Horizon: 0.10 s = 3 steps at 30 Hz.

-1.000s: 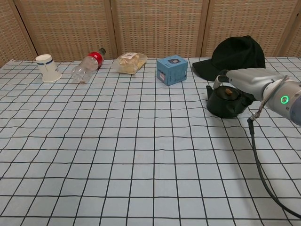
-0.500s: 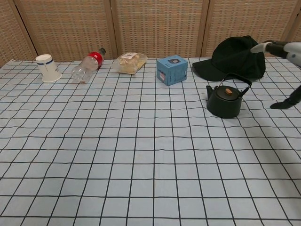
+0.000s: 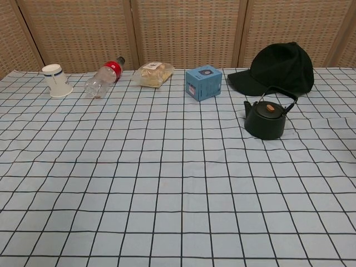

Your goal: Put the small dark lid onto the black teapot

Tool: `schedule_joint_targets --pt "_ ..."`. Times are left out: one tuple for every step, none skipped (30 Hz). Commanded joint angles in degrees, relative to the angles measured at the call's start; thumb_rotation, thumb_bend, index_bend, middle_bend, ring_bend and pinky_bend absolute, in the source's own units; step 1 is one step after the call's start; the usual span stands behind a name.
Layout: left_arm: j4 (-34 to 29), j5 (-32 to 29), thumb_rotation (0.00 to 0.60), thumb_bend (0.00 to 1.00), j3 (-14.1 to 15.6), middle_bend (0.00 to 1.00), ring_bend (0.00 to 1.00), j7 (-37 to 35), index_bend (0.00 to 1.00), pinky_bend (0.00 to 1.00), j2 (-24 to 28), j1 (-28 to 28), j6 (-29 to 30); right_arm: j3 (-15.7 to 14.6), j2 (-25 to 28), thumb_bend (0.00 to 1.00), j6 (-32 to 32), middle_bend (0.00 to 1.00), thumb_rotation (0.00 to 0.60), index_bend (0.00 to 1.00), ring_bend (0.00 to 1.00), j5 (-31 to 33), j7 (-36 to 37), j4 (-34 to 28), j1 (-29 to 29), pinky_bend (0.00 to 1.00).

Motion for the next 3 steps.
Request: schedule_joint_targets --pt "0.18 -0.43 0.6 0.1 -0.76 0.0 0.0 -0.8 0.0 0.0 -0.29 0.38 0.83 0.29 -0.35 0.16 -0.64 0.0 0.6 0.05 0.0 -1.34 1.06 1.14 -0.72 0.0" --pt "0.15 -0.33 0.6 0.1 -0.87 0.0 0.0 -1.08 0.0 0.0 -0.24 0.46 1.11 0.49 -0.4 0.16 -0.48 0.0 0.6 0.05 0.0 -1.54 1.16 1.17 -0.79 0.0" --pt "0.15 -0.05 0.6 0.1 -1.06 0.0 0.0 -1.67 0.0 0.0 -0.17 0.64 1.69 0.82 -0.53 0.16 -0.39 0.0 0.6 0.05 0.0 -1.84 1.52 1.22 -0.92 0.0"
